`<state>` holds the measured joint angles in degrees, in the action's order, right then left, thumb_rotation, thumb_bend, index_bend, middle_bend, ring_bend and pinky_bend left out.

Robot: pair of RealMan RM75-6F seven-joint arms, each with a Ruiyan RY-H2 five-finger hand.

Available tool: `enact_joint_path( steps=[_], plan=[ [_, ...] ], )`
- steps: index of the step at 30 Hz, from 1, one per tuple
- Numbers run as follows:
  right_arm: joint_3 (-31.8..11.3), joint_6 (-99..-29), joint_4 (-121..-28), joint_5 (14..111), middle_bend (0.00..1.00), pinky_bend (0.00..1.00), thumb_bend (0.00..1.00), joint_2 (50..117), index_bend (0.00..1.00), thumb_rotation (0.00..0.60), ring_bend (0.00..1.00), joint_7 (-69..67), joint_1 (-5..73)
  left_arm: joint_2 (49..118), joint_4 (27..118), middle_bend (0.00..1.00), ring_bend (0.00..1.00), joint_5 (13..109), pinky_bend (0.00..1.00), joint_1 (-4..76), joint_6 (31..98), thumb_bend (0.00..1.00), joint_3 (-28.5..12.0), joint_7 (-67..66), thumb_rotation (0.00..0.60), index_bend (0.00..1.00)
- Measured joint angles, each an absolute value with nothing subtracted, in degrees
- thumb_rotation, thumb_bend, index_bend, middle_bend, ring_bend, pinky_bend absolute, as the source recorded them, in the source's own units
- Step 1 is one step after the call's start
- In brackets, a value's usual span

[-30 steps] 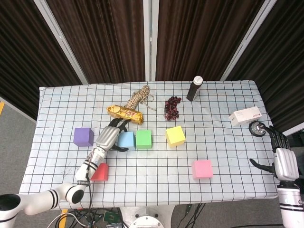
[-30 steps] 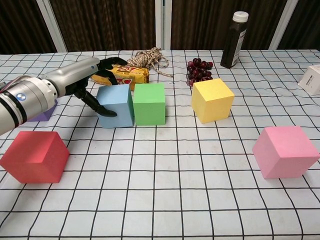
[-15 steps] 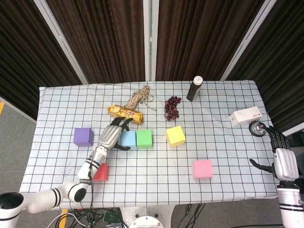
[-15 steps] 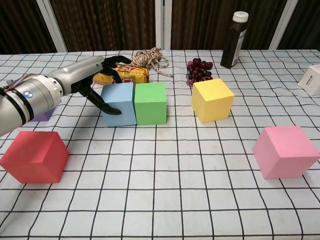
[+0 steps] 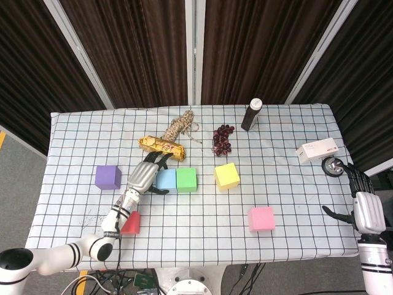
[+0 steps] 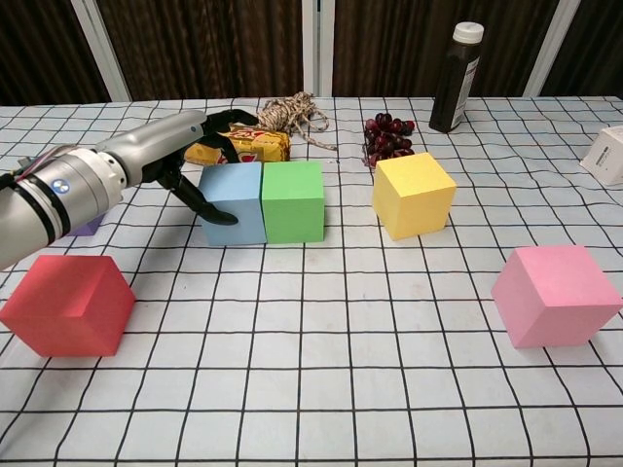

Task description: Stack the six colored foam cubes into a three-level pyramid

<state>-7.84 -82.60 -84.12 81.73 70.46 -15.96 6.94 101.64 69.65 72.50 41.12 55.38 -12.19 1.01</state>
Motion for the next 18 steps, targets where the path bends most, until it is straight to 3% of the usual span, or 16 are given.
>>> enact_joint_path(
  steps=[18],
  plan=[
    [-7.8, -82.1, -84.2, 81.4, 0.0, 0.0, 0.01, 70.4, 0.0, 0.6, 0.0, -15.8, 7.0, 102.8, 67.9, 0.44, 0.06, 72.7, 0.02, 41.7, 55.5, 0.06, -12.0, 1.1, 0.6, 0.08]
  ],
)
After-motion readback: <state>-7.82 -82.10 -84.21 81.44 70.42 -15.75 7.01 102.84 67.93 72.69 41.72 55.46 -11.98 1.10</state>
